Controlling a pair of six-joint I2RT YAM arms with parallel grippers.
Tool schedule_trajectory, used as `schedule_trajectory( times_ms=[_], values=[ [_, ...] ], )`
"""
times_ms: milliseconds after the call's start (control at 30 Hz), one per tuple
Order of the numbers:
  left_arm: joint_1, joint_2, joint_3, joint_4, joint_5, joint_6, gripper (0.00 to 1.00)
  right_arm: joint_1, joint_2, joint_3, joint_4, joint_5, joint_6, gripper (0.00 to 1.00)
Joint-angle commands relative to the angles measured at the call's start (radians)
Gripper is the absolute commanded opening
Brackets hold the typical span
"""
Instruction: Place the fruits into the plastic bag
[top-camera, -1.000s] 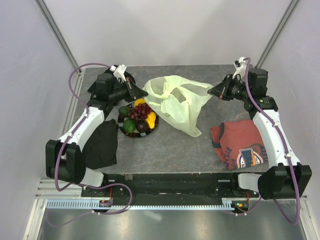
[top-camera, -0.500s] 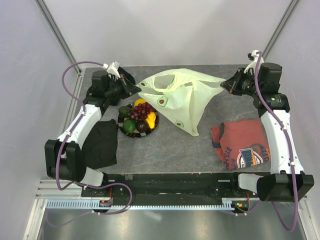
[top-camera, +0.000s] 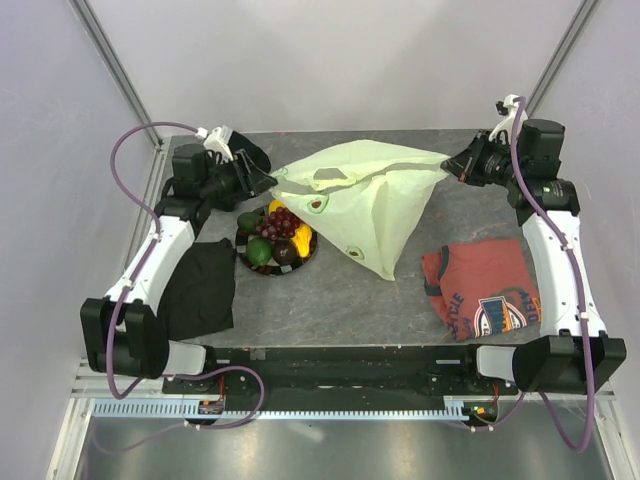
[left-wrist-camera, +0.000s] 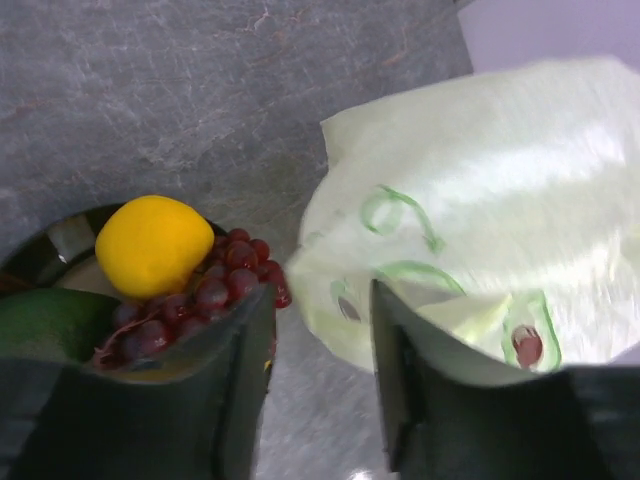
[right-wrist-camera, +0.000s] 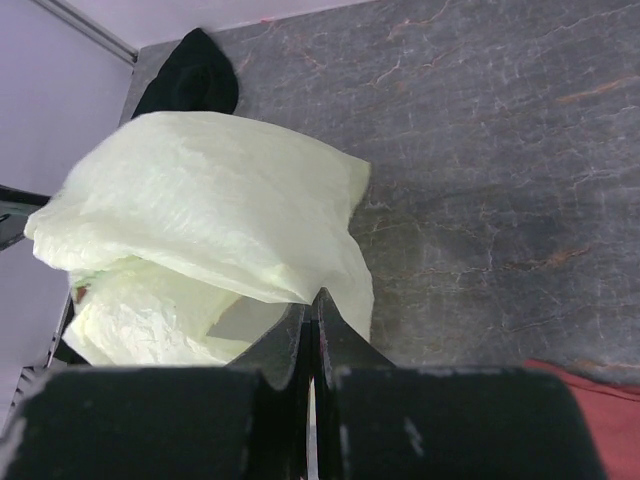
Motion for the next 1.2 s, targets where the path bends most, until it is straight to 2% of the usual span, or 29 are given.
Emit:
schedule_trajectory(
  times_ms=[0, 100, 167, 233, 333, 400, 467, 700, 900, 1000, 1167],
  values=[
    [-0.059, -0.112, 0.023, -0.007, 0.002, 0.147, 0.64, 0.029, 0.030, 0.030, 0.031, -0.049, 0.013, 0.00],
    [-0.135, -0.185, 0.030, -0.004, -0.112, 0.213, 0.73, 0.061, 0.053, 0.022, 0.024, -0.041, 0.022, 0.00],
    [-0.227, -0.215, 0.042, -0.004, -0.171, 0.292, 0.74, 0.101, 0.067, 0.018, 0.028, -0.031, 0.031, 0.00],
    [-0.287, -0.221, 0.057, -0.005, -0.169, 0.338, 0.75, 0.116, 0.084, 0.018, 0.032, -0.027, 0.042, 0.00],
    [-0.365, -0.178, 0.059, -0.008, -0.059, 0.295, 0.76, 0.129, 0.105, 0.016, 0.049, -0.043, 0.059, 0.00],
    [-0.391, -0.149, 0.054, -0.019, -0.080, 0.289, 0.76, 0.130, 0.110, 0.018, 0.055, -0.069, 0.057, 0.00],
    [-0.430, -0.111, 0.063, -0.044, -0.181, 0.319, 0.79, 0.133, 0.113, 0.019, 0.061, -0.086, 0.054, 0.00],
    [-0.448, 0.026, 0.132, -0.048, -0.236, 0.376, 0.80, 0.133, 0.107, 0.015, 0.061, -0.130, 0.062, 0.00],
    [-0.450, 0.073, 0.119, 0.013, -0.360, 0.359, 0.81, 0.135, 0.099, 0.019, 0.066, -0.158, 0.062, 0.00],
    [-0.453, 0.076, 0.086, 0.089, -0.365, 0.359, 0.85, 0.135, 0.099, 0.019, 0.072, -0.181, 0.060, 0.00],
    [-0.456, 0.102, 0.034, 0.222, -0.296, 0.318, 0.86, 0.135, 0.106, 0.021, 0.078, -0.198, 0.059, 0.00]
  ],
)
